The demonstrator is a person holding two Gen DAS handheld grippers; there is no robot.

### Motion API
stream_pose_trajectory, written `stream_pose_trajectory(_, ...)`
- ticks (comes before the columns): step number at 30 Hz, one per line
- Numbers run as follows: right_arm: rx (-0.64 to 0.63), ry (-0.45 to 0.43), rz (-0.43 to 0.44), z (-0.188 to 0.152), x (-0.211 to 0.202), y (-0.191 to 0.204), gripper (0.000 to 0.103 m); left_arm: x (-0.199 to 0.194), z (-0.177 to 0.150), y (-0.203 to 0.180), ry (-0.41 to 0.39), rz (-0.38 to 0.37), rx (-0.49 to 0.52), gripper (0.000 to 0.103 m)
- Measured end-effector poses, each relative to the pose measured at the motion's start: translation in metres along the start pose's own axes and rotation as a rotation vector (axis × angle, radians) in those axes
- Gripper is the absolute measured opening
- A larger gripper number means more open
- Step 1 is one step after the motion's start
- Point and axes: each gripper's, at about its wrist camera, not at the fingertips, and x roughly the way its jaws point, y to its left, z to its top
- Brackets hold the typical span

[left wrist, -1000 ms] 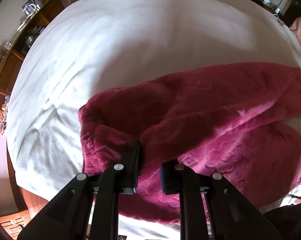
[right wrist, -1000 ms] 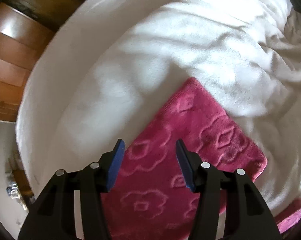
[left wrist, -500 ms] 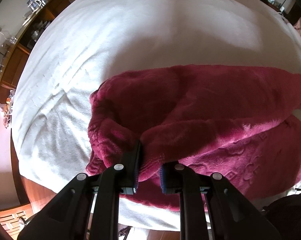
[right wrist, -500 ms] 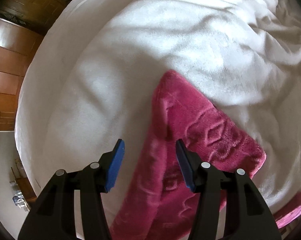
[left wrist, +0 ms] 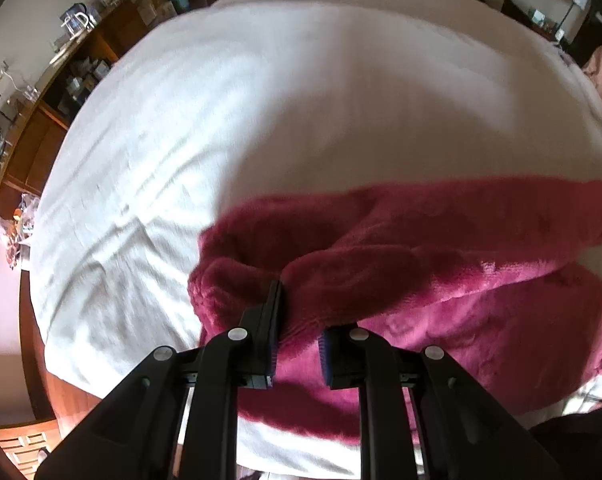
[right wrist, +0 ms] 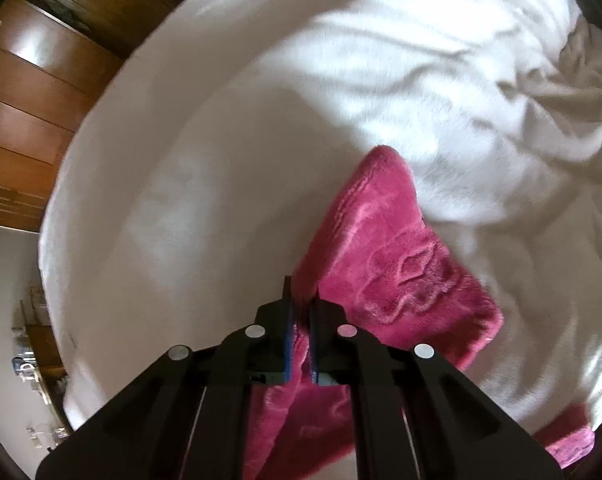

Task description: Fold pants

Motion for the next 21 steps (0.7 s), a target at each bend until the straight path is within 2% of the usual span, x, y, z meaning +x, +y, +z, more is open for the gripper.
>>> stream_pose_trajectory(6,0.031,-0.054,0.089,-0.013,-0.062,-0.017,0.005,-0.019,0.036,0.022,-0.091,-0.044,-0.026,0.016)
stream_pose_trajectory(13,0.081,-0.121,0.167,-0.056,-0.139,-0.055,0.005,-0.038,0.051,0.042,-0.162,-0.096,0.008,0.016)
stream_pose_trajectory(17,0.086,-0.156,0.164,-0.094,-0.178,-0.092,0.005,-0.048,0.045,0.048,-0.180,-0.127,0.046,0.016)
stream_pose_trajectory(21,0.111,-0.165,0.143,-0.136,-0.195,-0.128,0.005,-0.057,0.017,0.054,-0.170,-0.133,0.074,0.016)
